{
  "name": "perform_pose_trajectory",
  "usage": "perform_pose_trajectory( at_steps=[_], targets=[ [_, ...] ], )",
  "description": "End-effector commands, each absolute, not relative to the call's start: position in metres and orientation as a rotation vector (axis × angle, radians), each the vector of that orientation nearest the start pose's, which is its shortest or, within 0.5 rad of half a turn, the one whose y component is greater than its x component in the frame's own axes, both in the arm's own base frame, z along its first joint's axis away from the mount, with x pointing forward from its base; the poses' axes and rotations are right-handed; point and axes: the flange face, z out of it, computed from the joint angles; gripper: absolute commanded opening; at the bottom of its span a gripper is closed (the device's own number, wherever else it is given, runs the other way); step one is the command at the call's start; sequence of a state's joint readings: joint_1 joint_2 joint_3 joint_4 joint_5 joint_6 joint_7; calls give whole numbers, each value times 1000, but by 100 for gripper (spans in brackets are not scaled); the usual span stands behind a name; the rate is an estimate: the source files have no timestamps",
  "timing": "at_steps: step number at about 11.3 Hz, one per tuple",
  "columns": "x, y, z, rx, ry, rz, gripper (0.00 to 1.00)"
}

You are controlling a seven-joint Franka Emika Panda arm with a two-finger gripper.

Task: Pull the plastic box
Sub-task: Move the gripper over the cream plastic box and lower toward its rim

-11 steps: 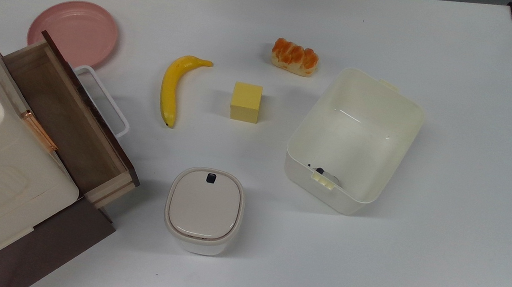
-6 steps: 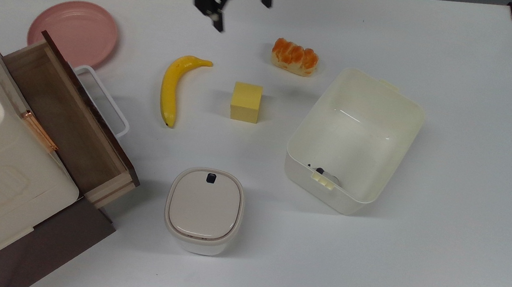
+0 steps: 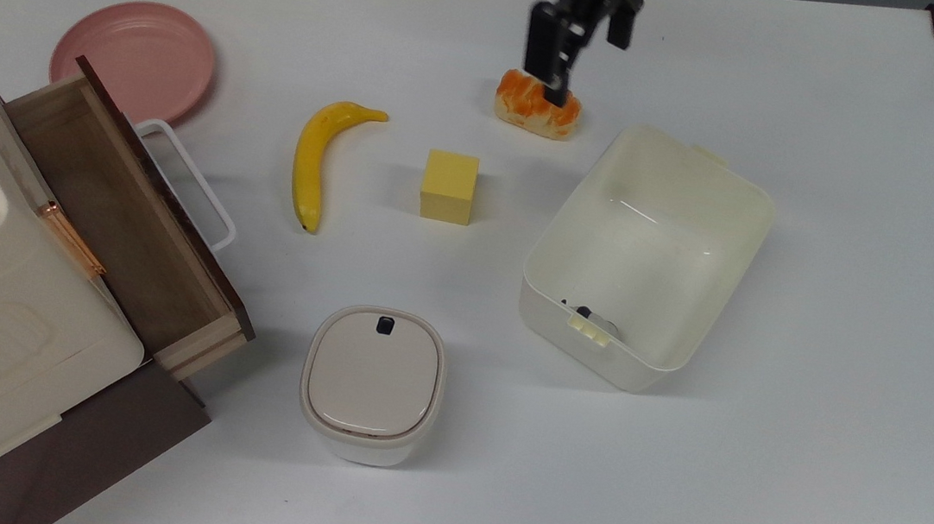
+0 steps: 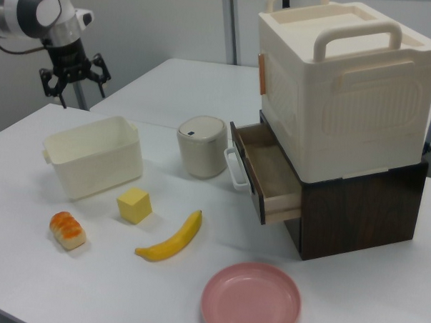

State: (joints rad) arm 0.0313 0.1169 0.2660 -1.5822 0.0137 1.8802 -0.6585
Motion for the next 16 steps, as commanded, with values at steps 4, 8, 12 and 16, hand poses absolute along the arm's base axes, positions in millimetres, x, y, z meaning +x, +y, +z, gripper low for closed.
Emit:
perform_pose_trajectory(
  at_steps=[4,8,12,16],
  targets=[
    [625,229,493,-2717,-1478,-324,100],
    [627,236,476,-2718,-1511,-300,100],
    [627,237,447,-2736,-1582,-218,100],
    [627,233,430,-2757,-1636,-160,100]
  ],
)
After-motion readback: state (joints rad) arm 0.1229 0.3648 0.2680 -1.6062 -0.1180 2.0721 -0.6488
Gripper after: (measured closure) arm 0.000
